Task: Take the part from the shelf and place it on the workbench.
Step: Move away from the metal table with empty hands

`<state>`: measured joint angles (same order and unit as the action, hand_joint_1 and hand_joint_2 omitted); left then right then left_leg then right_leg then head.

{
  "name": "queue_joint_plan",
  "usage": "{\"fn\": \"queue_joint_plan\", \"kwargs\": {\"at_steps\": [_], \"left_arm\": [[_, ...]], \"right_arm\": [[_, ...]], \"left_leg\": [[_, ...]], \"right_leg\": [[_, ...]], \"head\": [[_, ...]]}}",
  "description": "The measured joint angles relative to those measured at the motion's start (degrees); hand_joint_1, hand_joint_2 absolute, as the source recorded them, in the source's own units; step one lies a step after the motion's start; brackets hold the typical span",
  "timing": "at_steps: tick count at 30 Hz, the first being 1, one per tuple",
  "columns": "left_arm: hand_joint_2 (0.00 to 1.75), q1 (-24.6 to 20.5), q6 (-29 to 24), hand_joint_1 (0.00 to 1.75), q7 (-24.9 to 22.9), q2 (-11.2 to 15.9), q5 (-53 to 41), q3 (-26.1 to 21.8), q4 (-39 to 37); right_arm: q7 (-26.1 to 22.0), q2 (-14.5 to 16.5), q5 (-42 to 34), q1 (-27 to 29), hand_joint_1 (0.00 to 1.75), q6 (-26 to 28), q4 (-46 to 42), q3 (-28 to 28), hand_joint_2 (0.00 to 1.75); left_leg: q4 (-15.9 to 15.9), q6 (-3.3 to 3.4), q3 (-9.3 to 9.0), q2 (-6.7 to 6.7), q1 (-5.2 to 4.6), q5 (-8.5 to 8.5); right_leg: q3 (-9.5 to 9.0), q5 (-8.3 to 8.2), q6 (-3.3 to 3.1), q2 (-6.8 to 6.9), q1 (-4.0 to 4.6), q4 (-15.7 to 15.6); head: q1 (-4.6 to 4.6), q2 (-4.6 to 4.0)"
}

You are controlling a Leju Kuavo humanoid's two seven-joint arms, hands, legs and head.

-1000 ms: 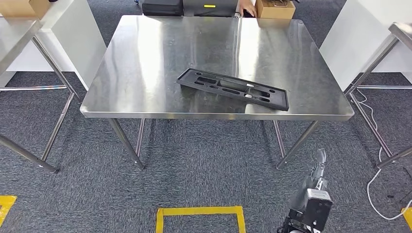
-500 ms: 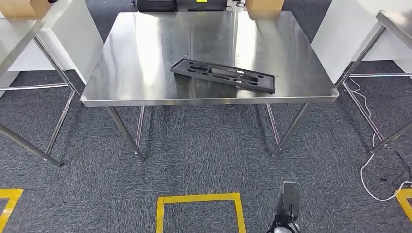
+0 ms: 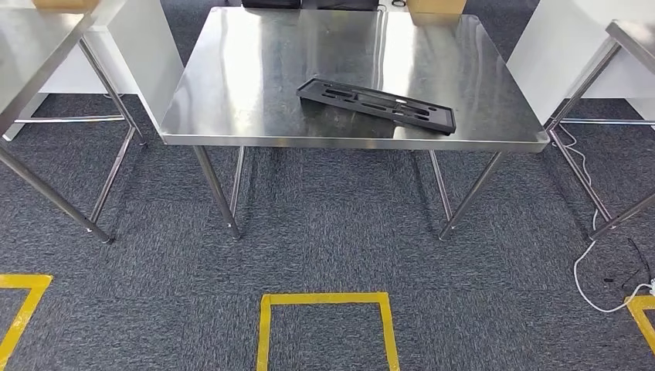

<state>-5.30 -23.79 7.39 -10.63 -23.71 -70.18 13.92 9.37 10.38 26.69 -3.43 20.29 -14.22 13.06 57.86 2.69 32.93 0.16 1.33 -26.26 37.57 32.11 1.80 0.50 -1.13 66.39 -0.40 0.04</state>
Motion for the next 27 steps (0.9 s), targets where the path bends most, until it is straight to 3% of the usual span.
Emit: {"fn": "queue_joint_plan", "kwargs": {"at_steps": [1,2,4,5,6,8,9,11,12,13,14,15,16,17,18,19,21,23,24,25,27], "left_arm": [[0.0,0.06,-1.25,0.0,-1.57,-0.45,-0.98,0.29,-0.2],[0.0,0.12,-1.89,0.0,-2.47,-0.91,-1.93,0.67,-0.4],[0.0,0.2,-2.19,0.0,-3.01,-1.66,-3.52,1.67,-0.72],[0.0,0.21,-2.25,0.0,-3.01,-1.93,-3.98,2.17,-0.82],[0.0,0.2,-2.32,0.0,-2.98,-2.11,-4.28,2.58,-0.88],[0.0,0.2,-2.49,0.0,-2.95,-2.35,-4.66,3.24,-0.93],[0.0,0.21,-2.54,0.0,-2.95,-2.4,-4.8,3.47,-0.94],[0.0,0.3,-2.59,0.0,-3.02,-2.42,-5.22,3.88,-0.98],[0.0,0.38,-2.6,0.0,-3.1,-2.41,-5.47,4.12,-1.01],[0.0,0.45,-2.62,0.0,-3.18,-2.4,-5.68,4.34,-1.04],[0.0,0.52,-2.63,0.0,-3.24,-2.4,-5.94,4.53,-1.08],[0.0,0.56,-2.6,0.0,-3.27,-2.41,-6.25,4.72,-1.1],[0.0,0.58,-2.43,0.0,-3.41,-2.41,-6.68,4.97,-1.14],[0.0,0.59,-2.22,0.0,-3.57,-2.41,-7.16,5.29,-1.19],[0.0,0.59,-1.97,0.0,-3.74,-2.41,-7.62,5.65,-1.23],[0.0,0.59,-1.73,0.0,-3.87,-2.4,-8.04,5.99,-1.28],[0.0,0.56,-1.51,0.0,-3.92,-2.39,-8.61,6.65,-1.3],[0.0,0.45,-1.37,0.0,-4.02,-2.39,-8.79,7.16,-1.31],[0.0,0.37,-1.32,0.0,-4.09,-2.4,-8.77,7.3,-1.32],[0.0,0.32,-1.29,0.0,-4.15,-2.39,-8.75,7.36,-1.32],[0.0,0.42,-1.28,0.0,-4.34,-2.38,-8.69,7.43,-1.38]], "right_arm": [[0.9,-0.08,2.3,0.1,0.0,-0.18,0.49,-1.1,0.0],[1.52,-0.19,4.56,0.14,0.0,-0.44,0.91,-2.41,0.0],[2.12,-0.42,7.73,0.13,0.0,-0.83,1.48,-5.15,0.0],[2.21,-0.51,8.53,0.09,0.0,-0.87,1.62,-6.33,0.0],[2.26,-0.58,8.95,-0.01,0.0,-0.81,1.7,-7.3,0.0],[2.33,-0.62,9.47,-0.28,0.0,-0.63,1.8,-8.76,0.0],[2.36,-0.61,9.63,-0.37,0.0,-0.51,1.88,-9.3,0.0],[2.27,-0.61,9.86,-0.36,0.0,-0.29,2.09,-10.13,0.0],[2.11,-0.61,9.93,-0.35,0.0,-0.13,2.19,-10.47,0.0],[1.91,-0.61,10.0,-0.3,0.0,0.06,2.26,-10.75,0.0],[1.66,-0.6,10.07,-0.27,0.0,0.32,2.32,-10.98,0.0],[1.47,-0.57,10.13,-0.25,0.0,0.58,2.33,-11.18,0.0],[1.33,-0.54,10.17,-0.23,0.0,0.76,2.36,-11.35,0.0],[1.25,-0.52,10.09,-0.23,0.0,0.88,2.38,-11.47,0.0],[1.22,-0.52,9.88,-0.23,0.0,0.91,2.42,-11.55,0.0],[1.26,-0.53,9.59,-0.22,0.0,0.91,2.48,-11.57,0.0],[1.35,-0.57,9.07,-0.19,0.0,1.01,2.55,-11.57,0.0],[1.26,-0.58,8.9,-0.15,0.0,1.46,2.57,-11.56,0.0],[1.16,-0.6,8.91,-0.16,0.0,1.75,2.58,-11.56,0.0],[1.06,-0.59,8.91,-0.17,0.0,1.98,2.59,-11.55,0.0],[0.99,-0.64,8.91,-0.1,0.0,2.18,2.67,-11.55,0.0]], "left_leg": [[0.03,0.12,0.94,0.15,-0.11,0.77],[0.06,0.12,1.96,0.28,-0.22,1.61],[0.11,-0.08,4.06,0.41,-0.31,3.36],[0.13,-0.29,4.98,0.41,-0.32,4.23],[0.17,-0.59,5.75,0.37,-0.37,5.07],[0.09,-1.3,6.58,0.42,-0.53,6.69],[-0.12,-1.66,6.68,0.5,-0.56,7.49],[-0.73,-2.35,6.78,0.6,-0.32,8.8],[-0.39,-2.62,7.05,0.52,-0.14,7.95],[1.01,-2.84,7.48,0.42,0.0,5.56],[3.56,-3.0,8.02,0.26,0.12,2.01],[7.22,-3.2,8.53,0.13,0.14,-2.0],[11.25,-3.42,8.86,0.03,0.17,-4.89],[14.76,-3.64,8.86,-0.05,0.24,-5.96],[17.12,-3.82,8.33,-0.07,0.33,-5.4],[17.7,-3.92,7.0,-0.07,0.46,-3.76],[12.99,-3.96,1.37,-0.11,0.7,-1.58],[4.12,-3.68,-5.38,-0.24,0.63,-3.55],[0.94,-3.47,-7.19,-0.31,0.43,-4.88],[-0.81,-3.12,-7.72,-0.34,0.15,-5.58],[-1.46,-1.9,-6.66,-0.07,-0.09,-5.01]], "right_leg": [[0.53,1.94,-0.02,-0.04,-0.01,3.41],[0.41,2.64,0.29,-0.08,-0.01,5.94],[-2.13,0.75,1.46,-0.12,0.02,6.43],[-4.77,-0.57,1.89,-0.14,0.03,4.0],[-8.42,-0.85,1.9,-0.18,0.13,-0.26],[-14.35,0.69,1.08,-0.36,0.62,-9.0],[-15.76,1.53,0.49,-0.43,0.93,-11.6],[-15.17,1.02,-0.63,-0.39,0.86,-12.14],[-14.57,0.31,-1.25,-0.25,0.7,-12.08],[-13.85,-0.53,-2.0,-0.07,0.48,-12.08],[-13.02,-1.41,-2.6,0.13,0.3,-12.08],[-12.09,-2.25,-3.01,0.28,0.47,-12.06],[-11.12,-3.08,-3.25,0.4,0.57,-12.02],[-10.13,-3.87,-3.2,0.52,0.67,-11.96],[-9.18,-4.65,-3.08,0.63,0.75,-11.84],[-8.14,-5.39,-2.87,0.72,0.77,-11.62],[-6.09,-6.63,-2.26,0.74,0.77,-10.73],[-4.34,-7.48,-1.5,0.72,0.89,-9.6],[-3.73,-7.98,-1.07,0.73,0.97,-9.23],[-3.26,-8.59,-0.63,0.77,0.96,-9.06],[-2.31,-8.91,0.04,0.65,0.9,-8.54]], "head": [[0.09,0.0],[0.11,0.0],[0.14,0.0],[0.15,0.0],[0.18,0.0],[0.05,0.0],[-0.06,0.0],[-0.25,0.0],[-0.29,0.0],[-0.34,0.0],[-0.41,0.0],[-0.48,0.0],[-0.52,0.0],[-0.53,0.0],[-0.53,0.0],[-0.53,0.0],[-0.57,0.0],[-0.55,0.0],[-0.54,0.0],[-0.49,0.0],[-0.5,0.0]]}}
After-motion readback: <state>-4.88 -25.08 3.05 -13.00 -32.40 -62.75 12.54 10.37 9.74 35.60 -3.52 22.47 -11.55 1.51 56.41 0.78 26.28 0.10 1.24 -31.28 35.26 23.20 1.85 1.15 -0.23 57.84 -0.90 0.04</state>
